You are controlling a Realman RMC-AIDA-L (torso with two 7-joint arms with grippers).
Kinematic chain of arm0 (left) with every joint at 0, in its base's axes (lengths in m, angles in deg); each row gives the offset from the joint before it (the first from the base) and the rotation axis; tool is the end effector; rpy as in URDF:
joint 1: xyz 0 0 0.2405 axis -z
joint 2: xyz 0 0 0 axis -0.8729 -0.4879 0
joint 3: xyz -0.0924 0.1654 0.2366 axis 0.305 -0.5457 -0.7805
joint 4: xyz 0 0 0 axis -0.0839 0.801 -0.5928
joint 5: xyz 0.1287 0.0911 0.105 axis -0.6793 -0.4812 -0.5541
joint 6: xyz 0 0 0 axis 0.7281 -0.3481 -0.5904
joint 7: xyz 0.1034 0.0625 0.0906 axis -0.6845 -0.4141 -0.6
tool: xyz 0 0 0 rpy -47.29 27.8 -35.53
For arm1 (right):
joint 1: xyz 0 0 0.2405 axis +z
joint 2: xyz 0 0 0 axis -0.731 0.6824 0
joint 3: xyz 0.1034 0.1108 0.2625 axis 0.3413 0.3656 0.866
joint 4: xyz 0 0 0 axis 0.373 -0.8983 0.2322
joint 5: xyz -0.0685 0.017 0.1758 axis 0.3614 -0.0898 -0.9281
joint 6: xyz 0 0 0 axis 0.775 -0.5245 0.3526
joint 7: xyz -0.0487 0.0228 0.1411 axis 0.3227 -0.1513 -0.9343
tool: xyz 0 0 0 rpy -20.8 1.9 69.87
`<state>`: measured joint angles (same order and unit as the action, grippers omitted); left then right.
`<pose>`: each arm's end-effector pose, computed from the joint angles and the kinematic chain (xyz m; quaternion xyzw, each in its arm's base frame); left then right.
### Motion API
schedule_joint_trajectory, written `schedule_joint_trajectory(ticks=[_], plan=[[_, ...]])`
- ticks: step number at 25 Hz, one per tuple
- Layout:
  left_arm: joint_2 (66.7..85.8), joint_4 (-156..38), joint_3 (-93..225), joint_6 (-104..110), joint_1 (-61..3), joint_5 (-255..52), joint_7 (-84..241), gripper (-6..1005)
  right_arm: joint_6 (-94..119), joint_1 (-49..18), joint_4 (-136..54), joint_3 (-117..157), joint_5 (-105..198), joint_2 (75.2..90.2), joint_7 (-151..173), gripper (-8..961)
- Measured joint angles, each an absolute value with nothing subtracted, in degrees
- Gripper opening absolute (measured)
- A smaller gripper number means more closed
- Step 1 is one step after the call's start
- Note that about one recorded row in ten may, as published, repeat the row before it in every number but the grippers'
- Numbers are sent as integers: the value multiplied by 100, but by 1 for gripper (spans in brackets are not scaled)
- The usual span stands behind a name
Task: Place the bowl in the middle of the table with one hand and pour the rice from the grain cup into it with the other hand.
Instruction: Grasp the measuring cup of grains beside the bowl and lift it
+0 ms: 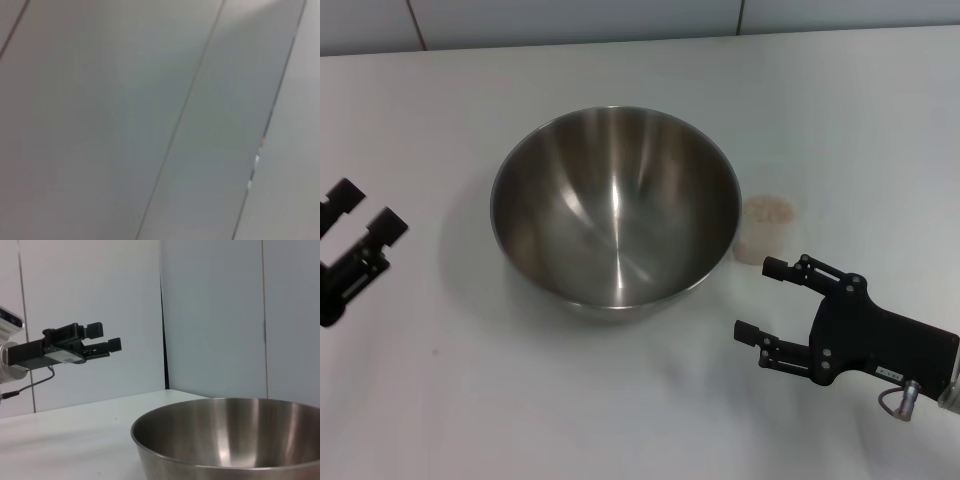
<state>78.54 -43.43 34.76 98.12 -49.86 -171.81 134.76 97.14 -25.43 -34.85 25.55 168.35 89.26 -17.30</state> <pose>-0.3442 0.2254 0.0052 -0.7855 -0.2497 -0.4827 0.2958 0.3321 0.2412 -0.0736 -0.9075 0.1248 0.3226 0.2384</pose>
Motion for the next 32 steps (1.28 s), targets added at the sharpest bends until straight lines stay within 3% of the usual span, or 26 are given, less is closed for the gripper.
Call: schedule_joint_trajectory(ticks=[13,32], plan=[[7921,-4661,3473,9501,-5135,-18211,11070,798,9651,-2600,-3484,2557,16832,8926,-1730,812],[7925,-4675,3474,9334,-5082,-18690,10875,798,9681,-2907,-3901,3047,16797,8940,-1318,813]])
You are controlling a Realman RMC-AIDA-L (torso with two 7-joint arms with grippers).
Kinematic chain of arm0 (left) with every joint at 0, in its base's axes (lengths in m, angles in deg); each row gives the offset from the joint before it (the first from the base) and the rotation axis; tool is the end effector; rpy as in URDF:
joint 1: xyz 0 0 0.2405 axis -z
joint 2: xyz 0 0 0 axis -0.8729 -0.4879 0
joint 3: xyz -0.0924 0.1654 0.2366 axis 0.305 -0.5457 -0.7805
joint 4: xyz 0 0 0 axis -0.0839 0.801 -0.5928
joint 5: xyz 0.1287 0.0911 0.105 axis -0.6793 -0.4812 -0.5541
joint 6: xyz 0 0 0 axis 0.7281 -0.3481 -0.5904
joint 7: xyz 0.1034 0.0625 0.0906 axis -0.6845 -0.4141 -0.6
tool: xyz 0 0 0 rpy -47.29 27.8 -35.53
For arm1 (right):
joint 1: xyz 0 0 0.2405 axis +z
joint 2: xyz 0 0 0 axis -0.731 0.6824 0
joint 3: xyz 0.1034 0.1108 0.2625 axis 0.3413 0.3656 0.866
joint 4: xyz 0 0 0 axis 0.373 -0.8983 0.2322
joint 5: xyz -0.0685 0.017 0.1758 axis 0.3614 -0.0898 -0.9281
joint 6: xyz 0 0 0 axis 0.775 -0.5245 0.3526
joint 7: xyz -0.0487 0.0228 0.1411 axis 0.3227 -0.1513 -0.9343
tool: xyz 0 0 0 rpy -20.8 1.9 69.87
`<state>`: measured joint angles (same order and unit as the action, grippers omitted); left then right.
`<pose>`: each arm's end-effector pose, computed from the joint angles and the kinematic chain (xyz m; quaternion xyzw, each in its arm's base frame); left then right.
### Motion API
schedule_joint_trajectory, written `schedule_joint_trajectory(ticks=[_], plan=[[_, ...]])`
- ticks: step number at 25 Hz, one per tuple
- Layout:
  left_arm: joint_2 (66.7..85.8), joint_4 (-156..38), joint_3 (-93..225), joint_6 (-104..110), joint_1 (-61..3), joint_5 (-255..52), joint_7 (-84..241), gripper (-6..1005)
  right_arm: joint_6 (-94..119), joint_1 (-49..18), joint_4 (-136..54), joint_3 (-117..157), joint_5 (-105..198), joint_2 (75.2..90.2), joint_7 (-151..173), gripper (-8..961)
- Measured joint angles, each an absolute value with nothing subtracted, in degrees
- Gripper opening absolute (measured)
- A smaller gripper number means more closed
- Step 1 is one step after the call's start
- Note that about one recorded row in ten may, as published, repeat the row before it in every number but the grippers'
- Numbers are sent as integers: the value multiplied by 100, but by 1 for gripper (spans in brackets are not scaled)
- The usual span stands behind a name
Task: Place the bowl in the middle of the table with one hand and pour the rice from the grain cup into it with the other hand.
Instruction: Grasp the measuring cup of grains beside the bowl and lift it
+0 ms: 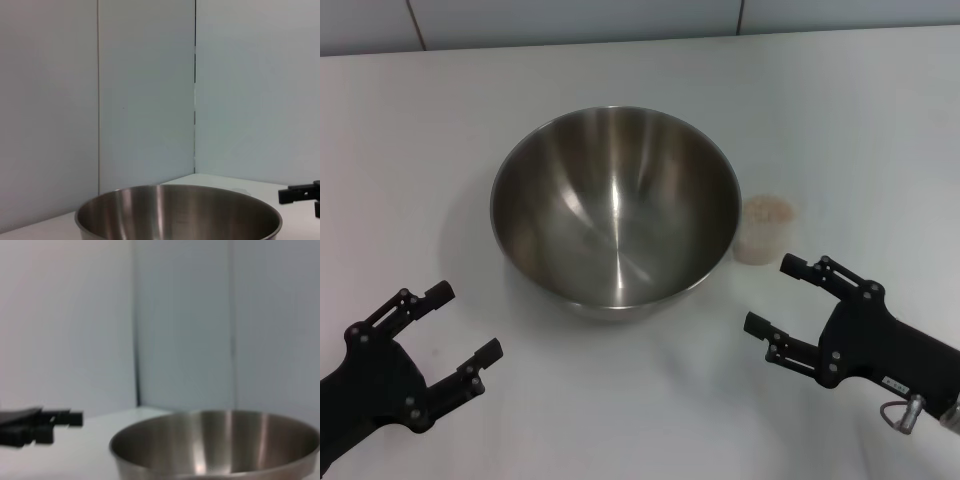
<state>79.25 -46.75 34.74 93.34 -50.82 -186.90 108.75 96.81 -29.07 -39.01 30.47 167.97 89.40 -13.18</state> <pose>-0.3543 0.1963 -0.0430 -0.8810 -0.1230 -0.3478 0.2961 0.3373 0.2249 -0.0757 -0.8825 0.1462 0.3441 0.2855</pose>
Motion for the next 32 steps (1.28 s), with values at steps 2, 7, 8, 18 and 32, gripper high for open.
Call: schedule_joint_trajectory(ticks=[2,7,8,18,32], plan=[[7917,-4669,3470,9339,-5075,-18690,10882,798,9679,-3113,-4266,3432,16780,8945,-862,813],[7898,-4664,3465,9340,-5044,-18690,10893,798,9451,-3828,-5466,4519,16735,8981,525,813],[7878,-4666,3465,9337,-5028,-18689,10906,798,9370,-3966,-5695,4712,16731,8984,683,813],[7814,-4662,3466,9363,-4994,-18689,11135,798,8559,-4258,-6352,4942,15720,8988,925,814],[7823,-4665,3512,9374,-4979,-18689,11141,798,8148,-4028,-6318,5026,15424,8988,946,814]])
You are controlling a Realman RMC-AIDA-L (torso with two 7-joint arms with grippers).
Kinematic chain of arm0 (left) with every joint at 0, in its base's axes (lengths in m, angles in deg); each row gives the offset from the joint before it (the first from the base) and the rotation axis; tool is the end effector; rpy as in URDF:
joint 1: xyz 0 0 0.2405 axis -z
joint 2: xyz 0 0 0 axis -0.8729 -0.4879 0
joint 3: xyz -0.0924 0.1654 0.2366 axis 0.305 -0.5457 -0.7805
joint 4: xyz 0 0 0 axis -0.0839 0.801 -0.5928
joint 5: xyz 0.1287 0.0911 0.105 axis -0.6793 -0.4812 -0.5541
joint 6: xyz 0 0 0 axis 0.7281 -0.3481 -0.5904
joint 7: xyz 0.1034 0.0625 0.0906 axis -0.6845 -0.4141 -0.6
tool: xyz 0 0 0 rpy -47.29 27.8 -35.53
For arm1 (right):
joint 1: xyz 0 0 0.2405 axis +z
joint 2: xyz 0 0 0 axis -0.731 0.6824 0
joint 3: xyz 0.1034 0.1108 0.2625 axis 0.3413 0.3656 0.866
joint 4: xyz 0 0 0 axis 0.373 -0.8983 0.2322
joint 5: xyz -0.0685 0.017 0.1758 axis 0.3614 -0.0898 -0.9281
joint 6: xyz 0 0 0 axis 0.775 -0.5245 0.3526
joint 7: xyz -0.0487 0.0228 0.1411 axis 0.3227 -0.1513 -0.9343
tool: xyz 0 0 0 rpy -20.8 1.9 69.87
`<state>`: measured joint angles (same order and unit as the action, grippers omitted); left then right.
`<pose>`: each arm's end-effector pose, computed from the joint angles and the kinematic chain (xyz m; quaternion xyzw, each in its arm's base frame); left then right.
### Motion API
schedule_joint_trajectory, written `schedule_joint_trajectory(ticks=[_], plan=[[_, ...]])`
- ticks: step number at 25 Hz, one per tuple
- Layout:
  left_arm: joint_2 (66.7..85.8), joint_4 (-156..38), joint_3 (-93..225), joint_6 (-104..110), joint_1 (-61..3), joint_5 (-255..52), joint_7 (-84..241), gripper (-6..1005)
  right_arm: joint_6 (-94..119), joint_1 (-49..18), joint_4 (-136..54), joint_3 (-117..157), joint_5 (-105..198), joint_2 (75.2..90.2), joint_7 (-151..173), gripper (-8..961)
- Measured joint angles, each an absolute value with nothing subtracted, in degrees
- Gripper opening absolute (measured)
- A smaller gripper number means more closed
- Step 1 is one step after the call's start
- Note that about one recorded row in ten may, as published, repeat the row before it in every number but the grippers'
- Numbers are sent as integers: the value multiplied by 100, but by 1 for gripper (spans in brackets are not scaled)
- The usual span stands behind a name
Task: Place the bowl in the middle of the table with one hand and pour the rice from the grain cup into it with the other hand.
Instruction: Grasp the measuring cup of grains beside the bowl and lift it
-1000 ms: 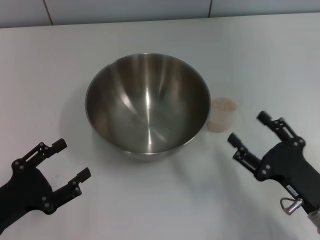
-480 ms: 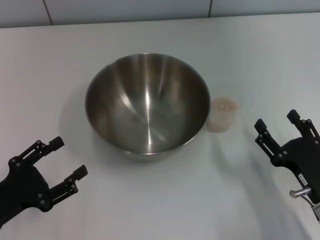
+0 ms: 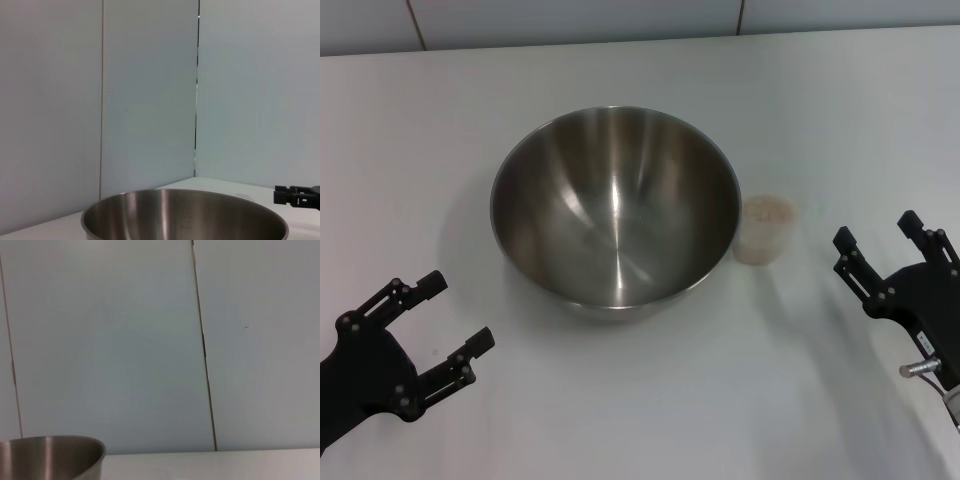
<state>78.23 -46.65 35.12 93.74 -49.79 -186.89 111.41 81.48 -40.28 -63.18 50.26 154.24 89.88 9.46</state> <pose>-0.3551 0.2039 -0.0348 -0.8802 -0.1307 -0.3526 0.2895 0.3593 0.2146 -0.0770 -0.7246 0.2640 0.3189 0.5510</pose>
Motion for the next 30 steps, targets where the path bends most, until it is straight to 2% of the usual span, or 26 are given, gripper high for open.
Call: schedule_joint_trajectory(ticks=[14,30], plan=[[7865,-4665,3512,9341,-4974,-18669,11141,798,7431,-3369,-6108,5043,15208,8979,949,813],[7899,-4663,3547,9383,-4976,-18636,11101,798,7128,-3044,-5954,5171,15181,8979,920,812]])
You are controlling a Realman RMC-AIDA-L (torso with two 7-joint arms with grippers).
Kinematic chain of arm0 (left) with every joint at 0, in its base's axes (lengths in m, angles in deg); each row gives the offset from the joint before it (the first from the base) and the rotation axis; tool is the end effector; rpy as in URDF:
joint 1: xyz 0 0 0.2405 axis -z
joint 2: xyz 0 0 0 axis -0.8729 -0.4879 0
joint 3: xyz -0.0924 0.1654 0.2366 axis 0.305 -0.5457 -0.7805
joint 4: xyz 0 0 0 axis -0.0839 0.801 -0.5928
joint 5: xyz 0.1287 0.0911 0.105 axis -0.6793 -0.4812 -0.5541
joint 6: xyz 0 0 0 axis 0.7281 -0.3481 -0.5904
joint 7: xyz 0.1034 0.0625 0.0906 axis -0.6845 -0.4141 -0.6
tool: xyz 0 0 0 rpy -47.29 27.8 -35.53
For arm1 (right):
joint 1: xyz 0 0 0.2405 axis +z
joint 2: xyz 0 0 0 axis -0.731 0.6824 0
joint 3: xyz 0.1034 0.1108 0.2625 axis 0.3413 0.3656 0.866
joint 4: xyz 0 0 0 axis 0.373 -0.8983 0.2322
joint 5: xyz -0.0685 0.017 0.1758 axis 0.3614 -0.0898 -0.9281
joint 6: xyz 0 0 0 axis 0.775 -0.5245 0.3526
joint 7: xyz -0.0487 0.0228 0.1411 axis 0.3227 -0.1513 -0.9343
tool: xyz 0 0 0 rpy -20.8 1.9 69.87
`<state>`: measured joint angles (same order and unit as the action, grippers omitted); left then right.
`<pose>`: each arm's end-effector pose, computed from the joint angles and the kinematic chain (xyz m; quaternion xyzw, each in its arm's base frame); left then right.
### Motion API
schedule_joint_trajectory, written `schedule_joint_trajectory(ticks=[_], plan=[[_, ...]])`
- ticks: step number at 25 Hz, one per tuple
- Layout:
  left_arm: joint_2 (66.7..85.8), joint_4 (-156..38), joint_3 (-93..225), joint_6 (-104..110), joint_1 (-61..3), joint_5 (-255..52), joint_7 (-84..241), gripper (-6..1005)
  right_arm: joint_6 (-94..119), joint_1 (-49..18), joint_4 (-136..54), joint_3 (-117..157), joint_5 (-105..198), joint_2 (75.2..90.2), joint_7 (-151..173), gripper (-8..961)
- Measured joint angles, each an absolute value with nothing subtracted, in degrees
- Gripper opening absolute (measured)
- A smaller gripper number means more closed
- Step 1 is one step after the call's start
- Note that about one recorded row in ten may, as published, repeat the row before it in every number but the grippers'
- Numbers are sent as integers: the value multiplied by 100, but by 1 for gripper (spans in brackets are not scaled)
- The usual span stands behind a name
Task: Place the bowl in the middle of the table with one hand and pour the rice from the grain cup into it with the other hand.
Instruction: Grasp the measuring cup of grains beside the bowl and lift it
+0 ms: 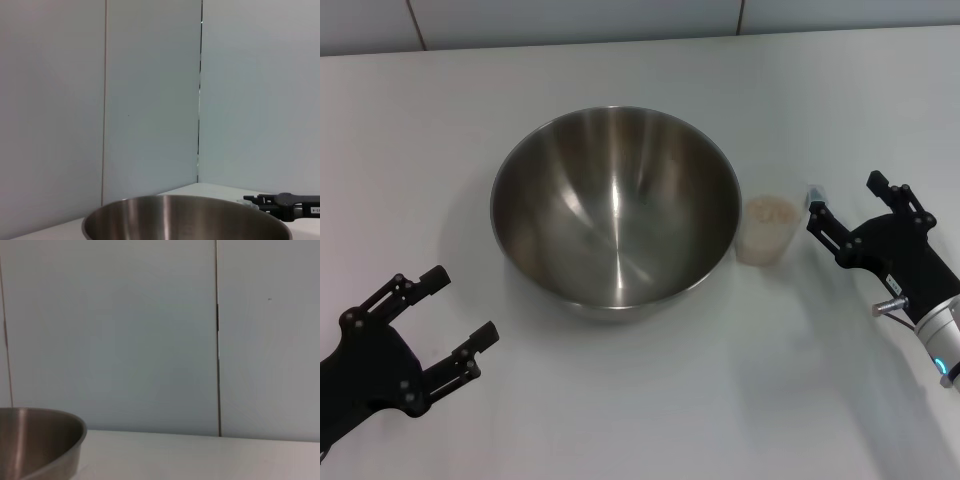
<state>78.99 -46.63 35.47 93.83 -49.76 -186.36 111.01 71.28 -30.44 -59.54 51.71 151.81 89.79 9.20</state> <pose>-0.3514 0.2047 -0.0380 -0.8756 -0.1297 -0.3596 0.2951 0.3575 0.2770 -0.0804 -0.7539 0.2565 0.2713 0.5406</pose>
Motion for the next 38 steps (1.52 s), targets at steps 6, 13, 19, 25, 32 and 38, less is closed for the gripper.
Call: schedule_joint_trajectory(ticks=[6,13,19,25,32,38], plan=[[7914,-4664,3545,9380,-4957,-18636,11092,798,7123,-3010,-5951,5174,15181,8974,928,812],[7917,-4665,3545,9370,-4938,-18636,11088,798,7115,-2966,-5919,5171,15181,8989,906,803],[7917,-4665,3545,9351,-4936,-18636,11088,798,7139,-2923,-5936,5119,15187,8989,900,682],[7917,-4665,3545,9341,-4921,-18637,11080,798,7118,-2895,-5937,5113,15194,8987,896,494],[7917,-4661,3545,9334,-4912,-18637,11079,798,7114,-2891,-5945,5113,15189,8987,892,120],[7916,-4665,3545,9333,-4911,-18637,11079,798,7114,-2888,-5954,5113,15185,8987,890,45]])
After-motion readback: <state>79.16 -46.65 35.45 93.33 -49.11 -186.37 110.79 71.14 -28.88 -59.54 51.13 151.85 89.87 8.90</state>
